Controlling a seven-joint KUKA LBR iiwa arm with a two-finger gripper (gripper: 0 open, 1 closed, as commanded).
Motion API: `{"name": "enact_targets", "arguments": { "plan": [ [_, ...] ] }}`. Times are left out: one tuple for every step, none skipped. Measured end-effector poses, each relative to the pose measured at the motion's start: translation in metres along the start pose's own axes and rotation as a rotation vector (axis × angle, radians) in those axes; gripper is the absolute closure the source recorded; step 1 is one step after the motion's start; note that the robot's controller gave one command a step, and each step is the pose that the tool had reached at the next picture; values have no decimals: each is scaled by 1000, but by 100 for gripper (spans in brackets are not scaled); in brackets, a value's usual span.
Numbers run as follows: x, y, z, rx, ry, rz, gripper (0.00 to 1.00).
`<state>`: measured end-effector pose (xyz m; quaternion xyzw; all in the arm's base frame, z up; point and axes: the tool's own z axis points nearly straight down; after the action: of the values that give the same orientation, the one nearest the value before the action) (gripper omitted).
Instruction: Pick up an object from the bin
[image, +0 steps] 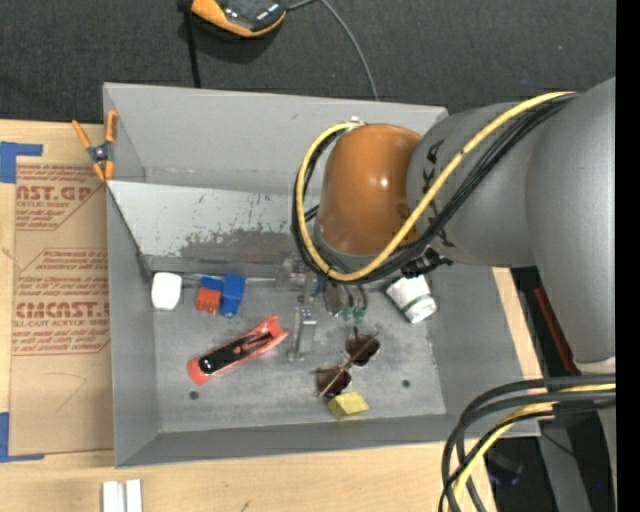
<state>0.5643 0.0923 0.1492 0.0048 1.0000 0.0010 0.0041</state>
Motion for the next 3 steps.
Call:
{"name": "enact_targets", "arguments": {
  "plan": [
    [10, 17, 45, 0, 10, 104, 0],
    [13, 21, 61, 0, 4, 120, 0],
    [14, 36, 79, -2, 8, -161, 100]
  ]
}}
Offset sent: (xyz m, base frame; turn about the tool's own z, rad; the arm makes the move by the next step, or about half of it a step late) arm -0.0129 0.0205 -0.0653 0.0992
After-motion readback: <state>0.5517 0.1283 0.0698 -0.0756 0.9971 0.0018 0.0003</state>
